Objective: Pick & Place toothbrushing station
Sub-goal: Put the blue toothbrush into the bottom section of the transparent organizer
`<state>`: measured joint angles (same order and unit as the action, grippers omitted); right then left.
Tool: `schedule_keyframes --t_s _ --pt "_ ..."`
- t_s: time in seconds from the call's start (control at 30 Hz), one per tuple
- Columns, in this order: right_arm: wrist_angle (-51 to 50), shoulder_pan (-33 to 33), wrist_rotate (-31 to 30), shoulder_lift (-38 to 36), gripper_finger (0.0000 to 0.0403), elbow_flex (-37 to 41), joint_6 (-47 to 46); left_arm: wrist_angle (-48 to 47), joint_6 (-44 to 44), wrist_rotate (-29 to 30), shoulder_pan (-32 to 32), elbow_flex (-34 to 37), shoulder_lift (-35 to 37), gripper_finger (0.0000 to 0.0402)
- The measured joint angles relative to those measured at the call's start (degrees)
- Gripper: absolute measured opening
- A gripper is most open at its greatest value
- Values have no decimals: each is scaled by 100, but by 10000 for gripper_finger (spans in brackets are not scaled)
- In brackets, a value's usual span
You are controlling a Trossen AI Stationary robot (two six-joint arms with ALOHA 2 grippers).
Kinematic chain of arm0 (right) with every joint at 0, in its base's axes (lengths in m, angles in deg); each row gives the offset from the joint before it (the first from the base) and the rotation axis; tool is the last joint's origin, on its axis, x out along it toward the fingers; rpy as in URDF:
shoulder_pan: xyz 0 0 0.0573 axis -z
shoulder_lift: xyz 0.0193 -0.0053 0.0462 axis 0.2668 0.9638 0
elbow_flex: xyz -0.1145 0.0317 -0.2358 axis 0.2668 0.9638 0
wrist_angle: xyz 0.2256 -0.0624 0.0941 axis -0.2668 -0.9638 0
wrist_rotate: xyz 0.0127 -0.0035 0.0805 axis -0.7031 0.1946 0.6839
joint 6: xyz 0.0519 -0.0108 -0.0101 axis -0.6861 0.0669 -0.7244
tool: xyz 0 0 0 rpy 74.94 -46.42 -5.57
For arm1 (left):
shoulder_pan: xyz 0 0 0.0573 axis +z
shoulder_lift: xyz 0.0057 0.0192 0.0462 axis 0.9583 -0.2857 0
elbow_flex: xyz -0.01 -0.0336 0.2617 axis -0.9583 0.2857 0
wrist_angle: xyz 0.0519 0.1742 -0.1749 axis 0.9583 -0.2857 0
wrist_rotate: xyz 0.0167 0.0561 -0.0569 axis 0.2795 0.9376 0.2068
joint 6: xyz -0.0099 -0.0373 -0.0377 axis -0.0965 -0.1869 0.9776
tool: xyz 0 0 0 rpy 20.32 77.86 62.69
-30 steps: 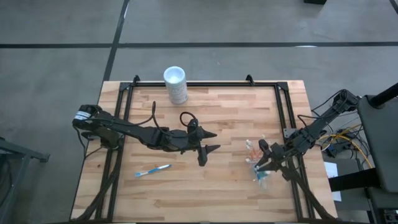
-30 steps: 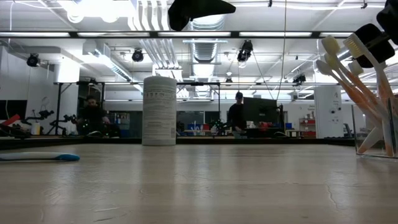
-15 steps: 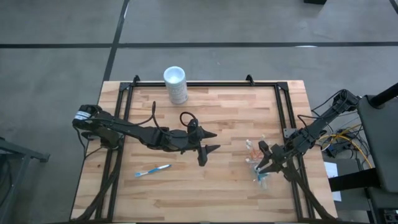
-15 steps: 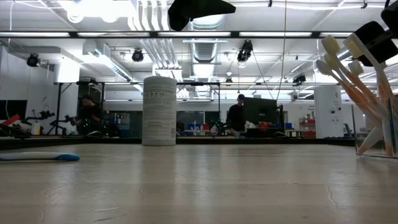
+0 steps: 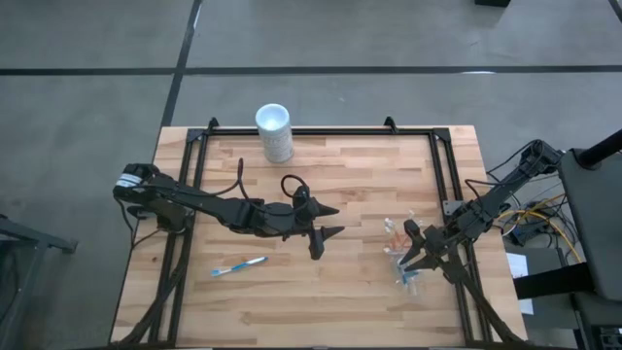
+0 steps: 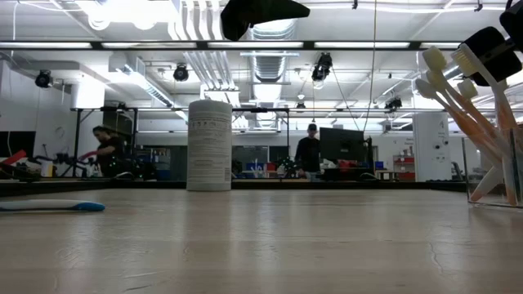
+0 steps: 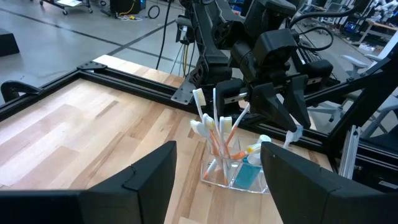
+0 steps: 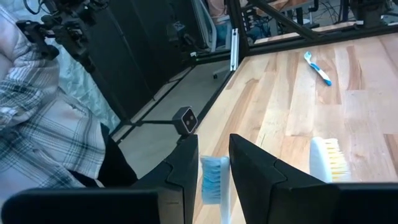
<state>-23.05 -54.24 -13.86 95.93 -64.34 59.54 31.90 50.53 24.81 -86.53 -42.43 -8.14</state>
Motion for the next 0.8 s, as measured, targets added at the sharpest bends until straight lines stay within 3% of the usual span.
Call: schedule_keyframes --t_s 0.6,0.8 --pt "52 2 -214 -1 146 0 -93 0 0 -2 0 0 0 239" --pt "441 2 -249 -2 144 -4 88 0 0 -2 0 0 0 239"
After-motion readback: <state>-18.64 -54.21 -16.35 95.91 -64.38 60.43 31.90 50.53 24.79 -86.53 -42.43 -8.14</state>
